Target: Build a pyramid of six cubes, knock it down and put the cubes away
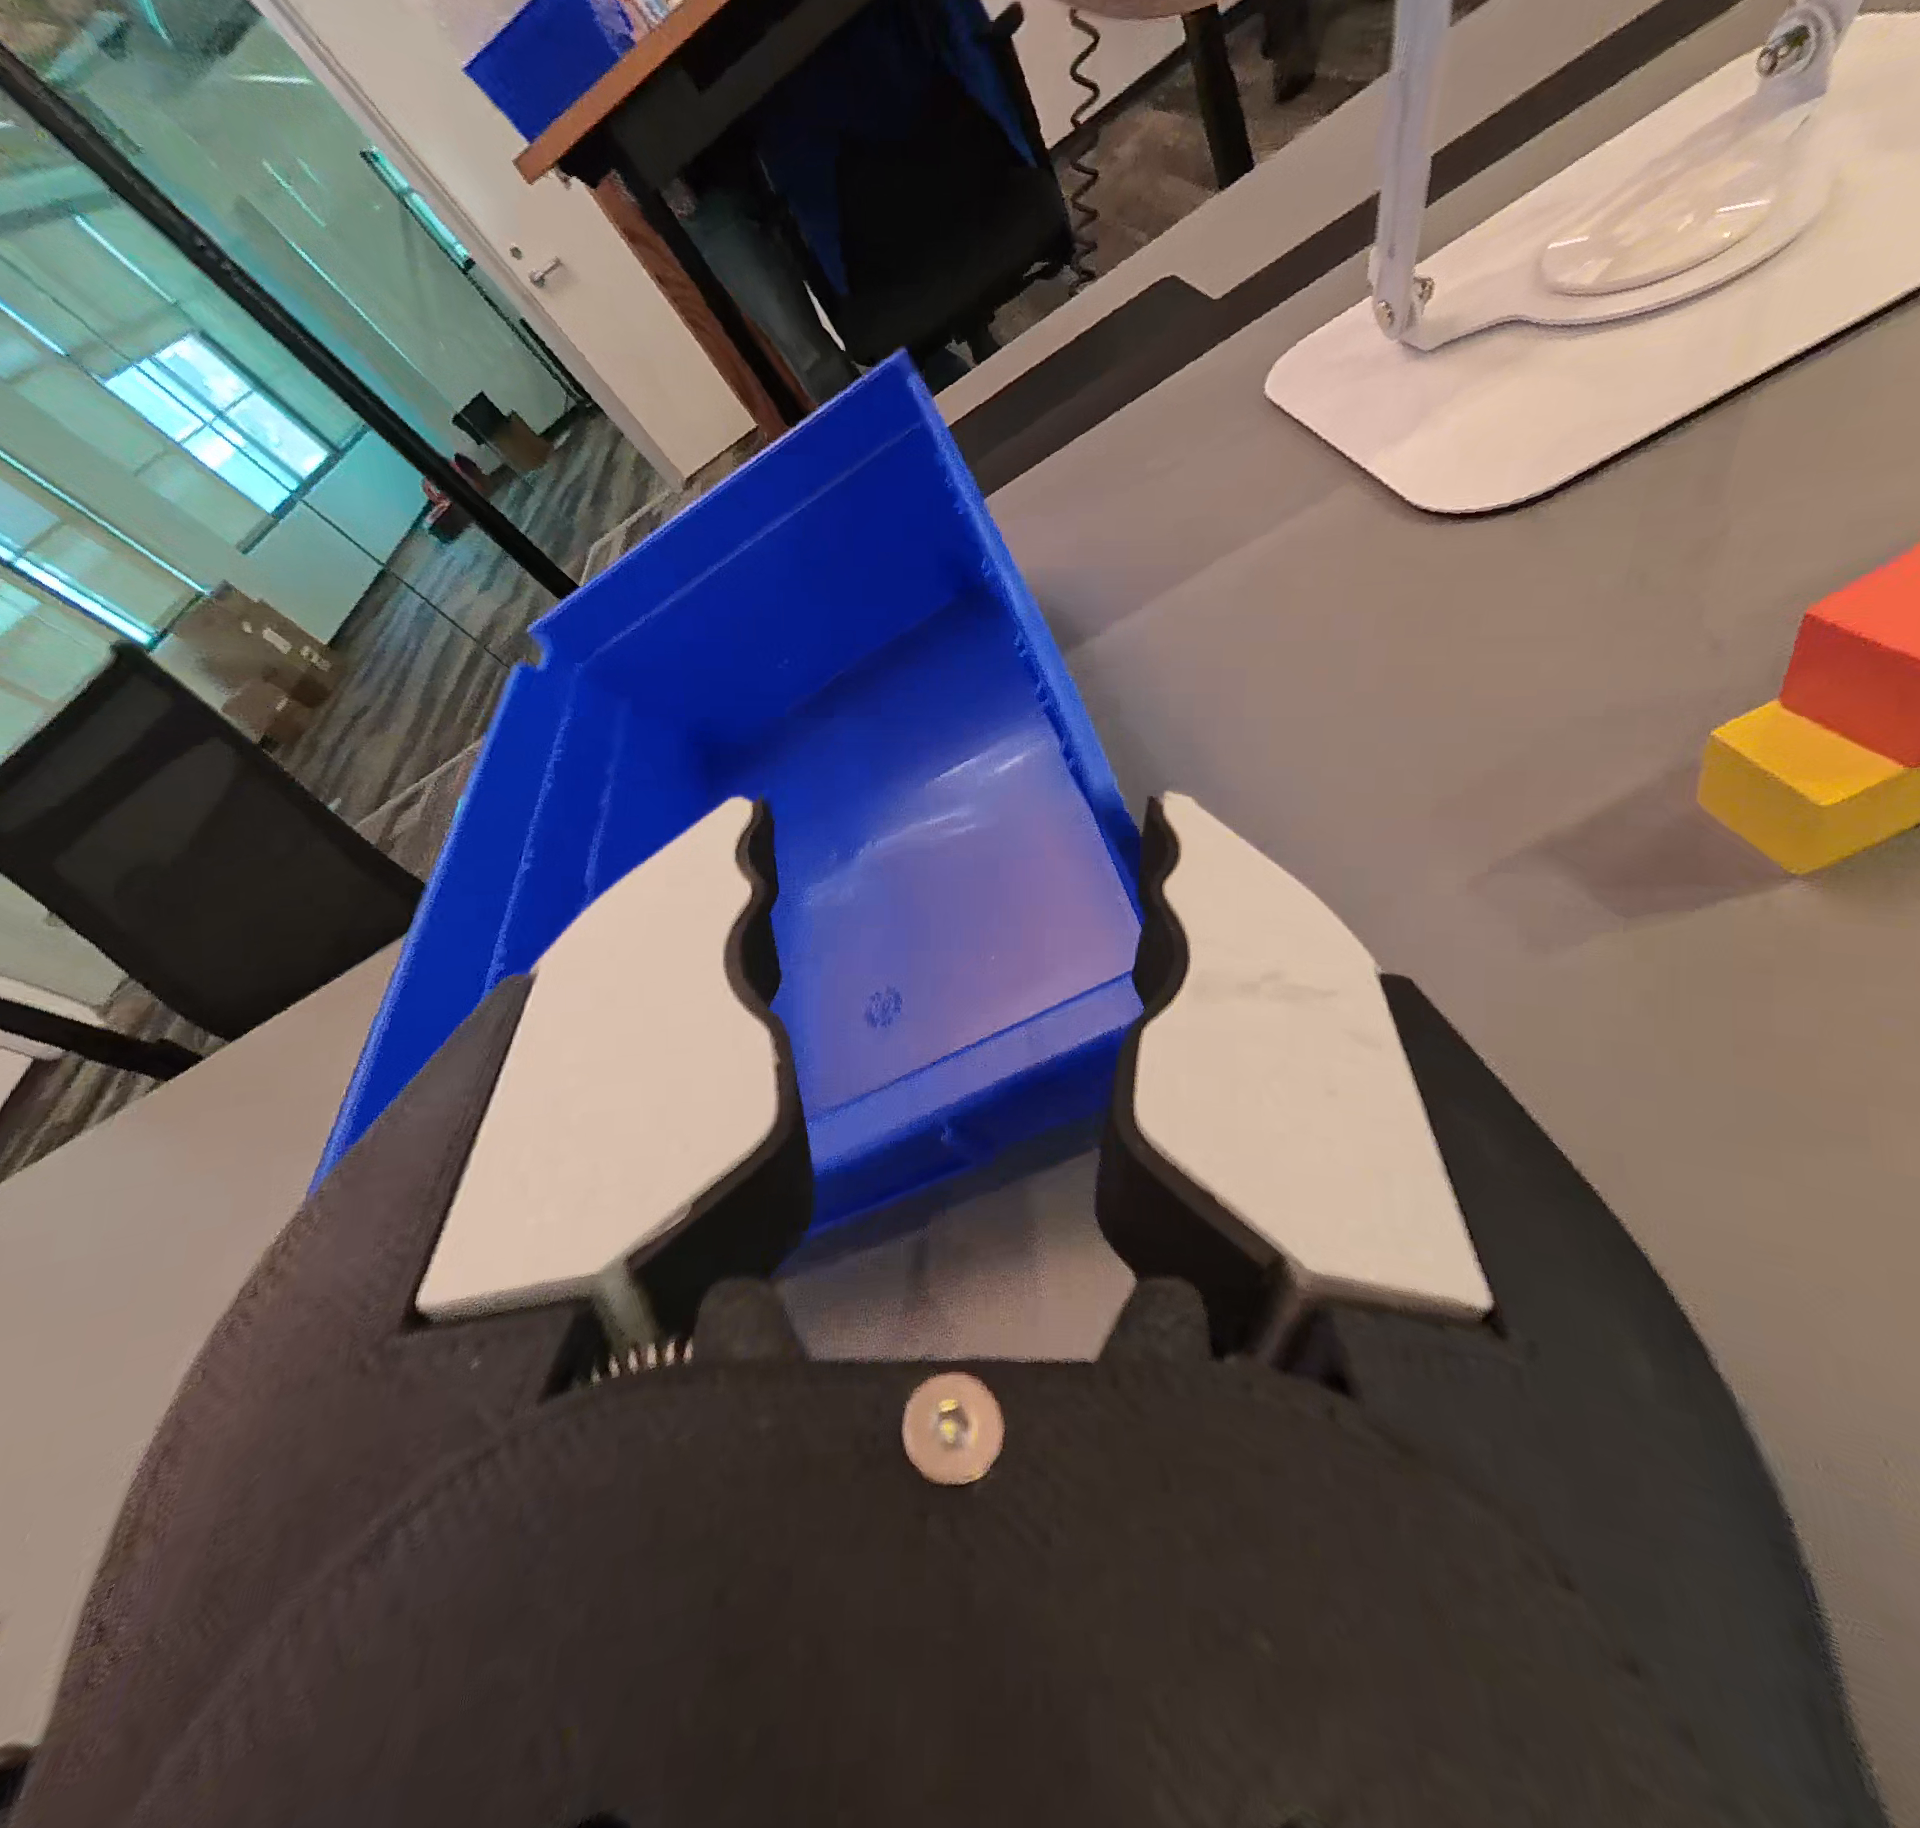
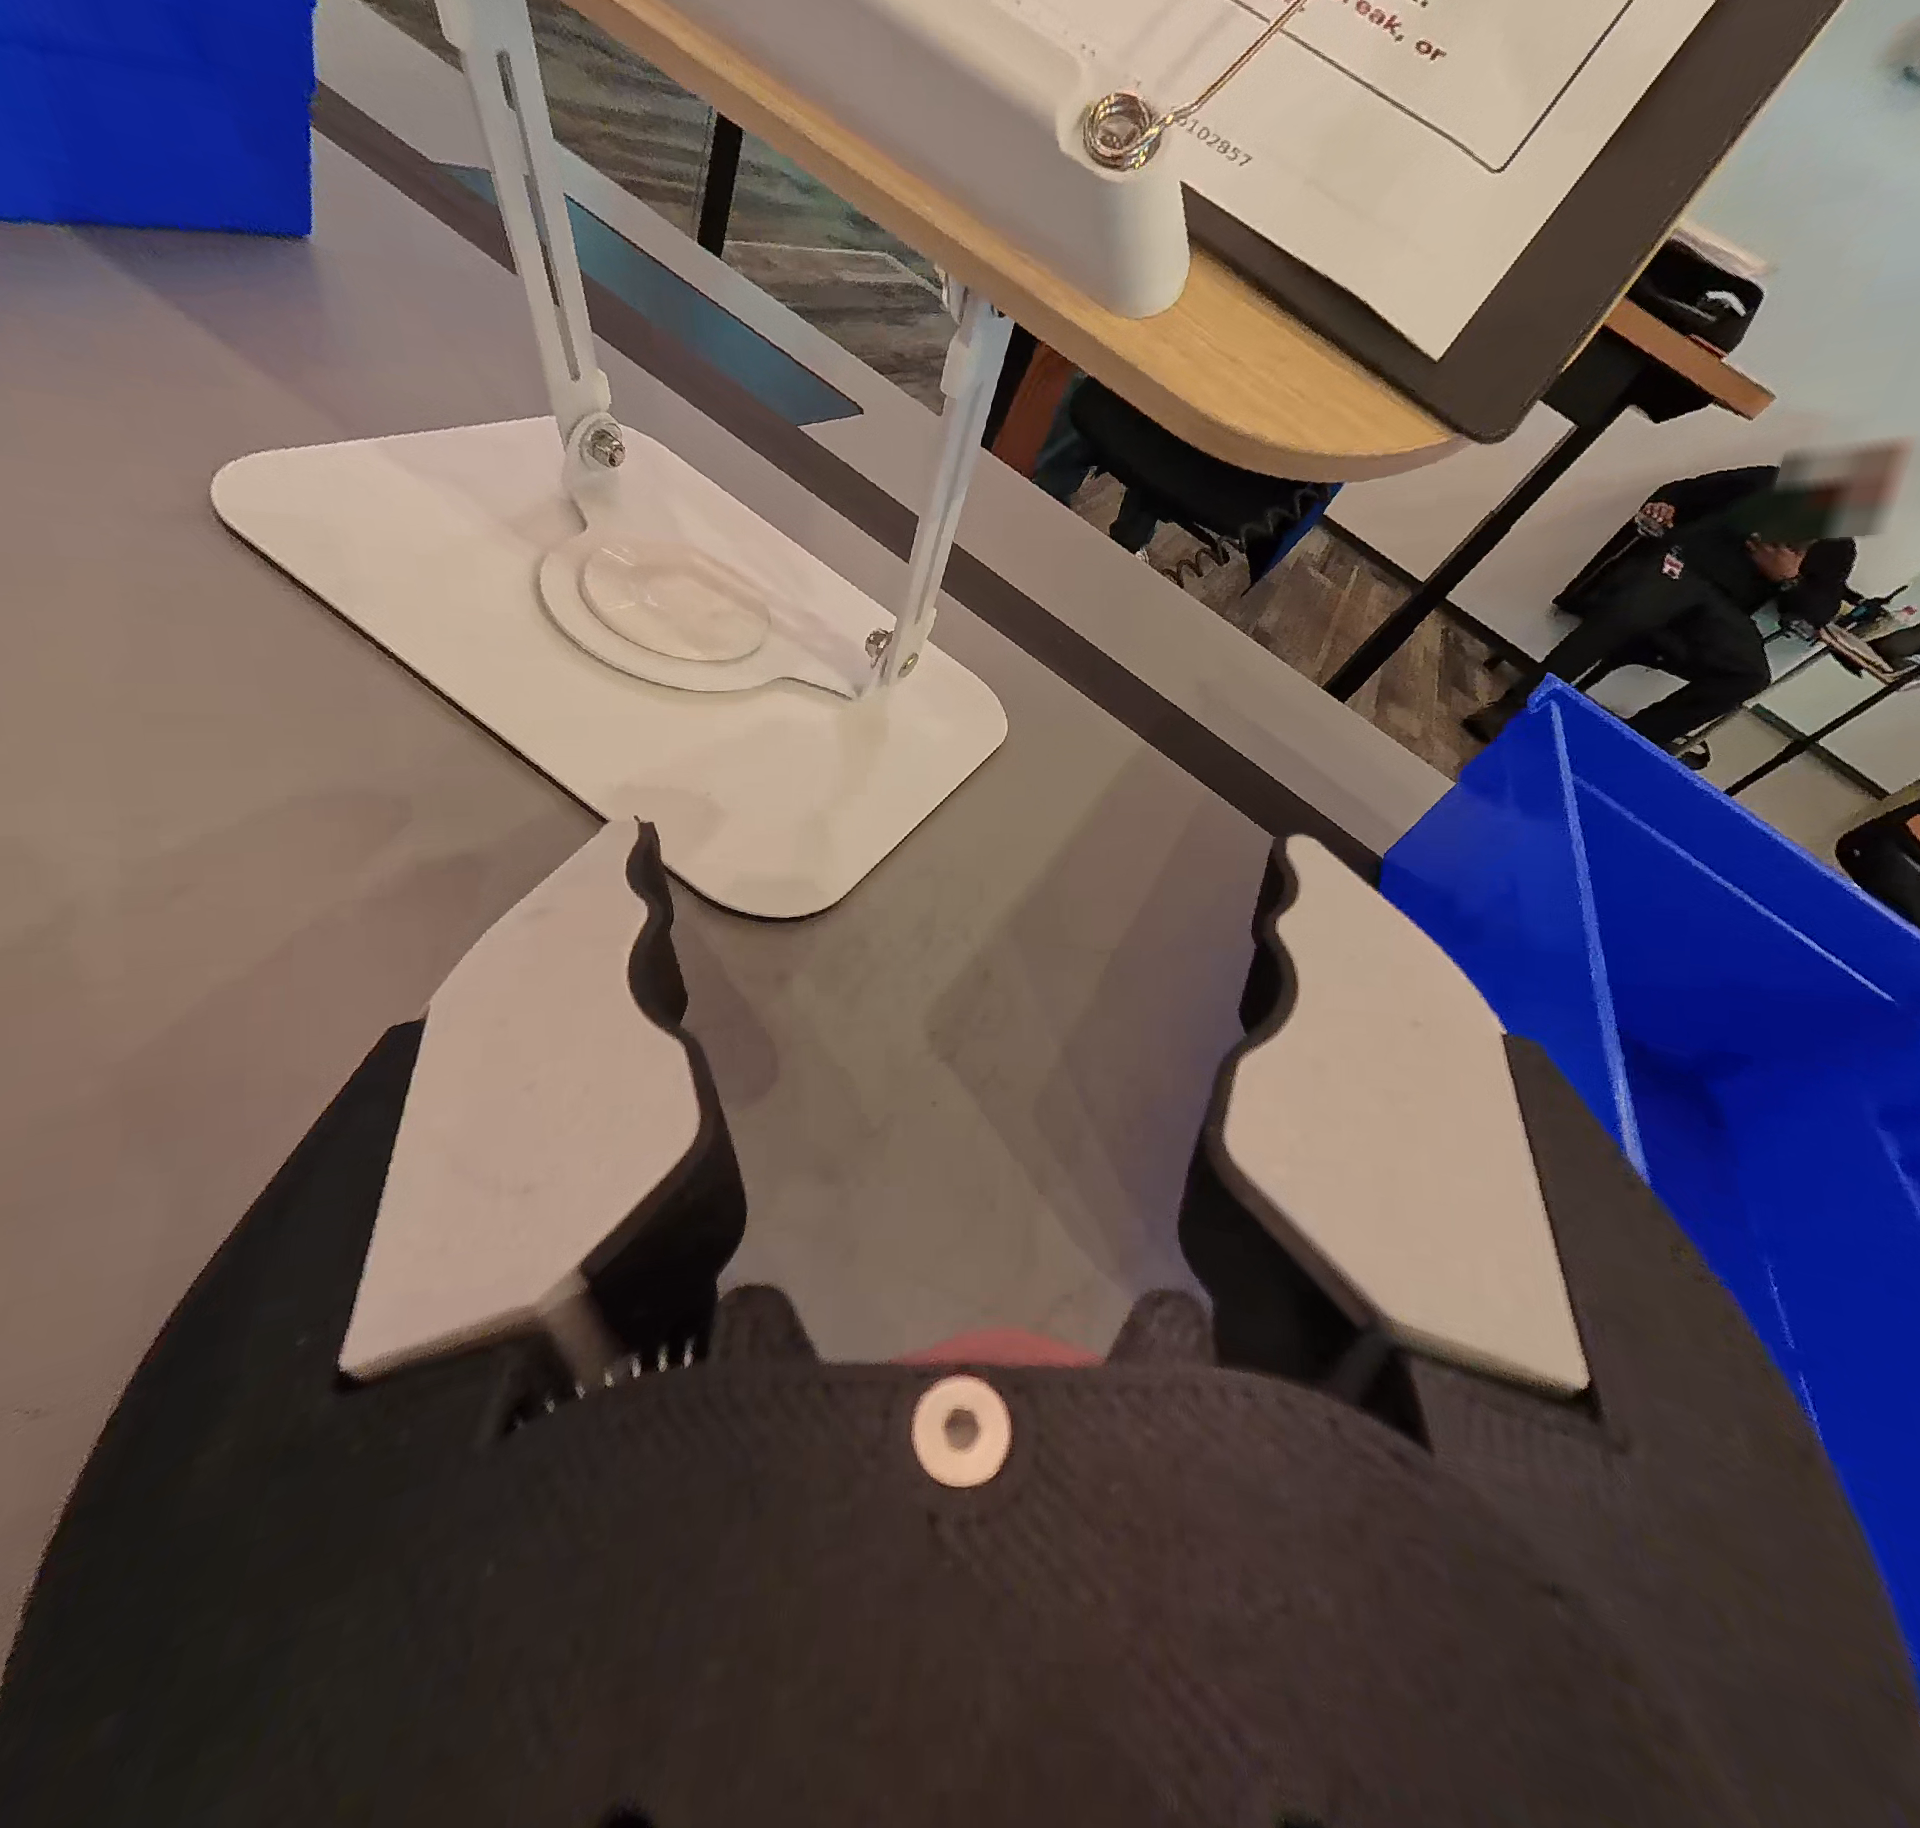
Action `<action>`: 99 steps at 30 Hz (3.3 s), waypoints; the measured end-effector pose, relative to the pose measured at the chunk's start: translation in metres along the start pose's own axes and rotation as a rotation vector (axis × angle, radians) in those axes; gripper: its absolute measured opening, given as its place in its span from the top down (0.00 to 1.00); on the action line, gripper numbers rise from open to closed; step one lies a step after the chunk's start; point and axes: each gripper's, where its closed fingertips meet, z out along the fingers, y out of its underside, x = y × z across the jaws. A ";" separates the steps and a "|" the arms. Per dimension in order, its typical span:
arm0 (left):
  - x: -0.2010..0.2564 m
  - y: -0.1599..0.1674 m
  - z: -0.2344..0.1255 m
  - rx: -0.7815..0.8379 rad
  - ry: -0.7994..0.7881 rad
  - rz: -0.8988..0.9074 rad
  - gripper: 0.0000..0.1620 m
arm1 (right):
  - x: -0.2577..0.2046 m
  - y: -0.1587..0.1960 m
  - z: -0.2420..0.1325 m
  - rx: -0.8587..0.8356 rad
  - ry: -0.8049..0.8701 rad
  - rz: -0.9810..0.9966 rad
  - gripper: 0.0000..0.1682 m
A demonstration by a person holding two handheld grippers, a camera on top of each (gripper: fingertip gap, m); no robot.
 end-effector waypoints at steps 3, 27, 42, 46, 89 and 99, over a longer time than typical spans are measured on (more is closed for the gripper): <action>-0.012 0.009 -0.013 0.000 -0.002 -0.036 0.59 | -0.002 -0.001 0.000 -0.002 -0.005 -0.011 0.36; 0.035 0.030 0.049 -0.149 0.257 0.020 0.89 | -0.011 0.010 -0.068 -0.039 0.026 0.009 0.37; 0.027 0.012 0.053 -0.088 0.247 -0.048 0.74 | 0.058 0.032 -0.072 -0.126 0.068 0.144 0.35; 0.018 0.016 0.050 -0.115 0.218 -0.034 0.69 | 0.054 0.034 -0.060 -0.142 0.071 0.116 0.32; 0.005 0.014 -0.047 0.305 0.367 -0.501 0.68 | -0.008 0.021 -0.011 -0.099 0.211 -0.044 0.34; -0.003 0.014 -0.050 0.347 0.395 -0.585 0.67 | -0.017 0.027 -0.005 -0.145 0.184 -0.102 0.33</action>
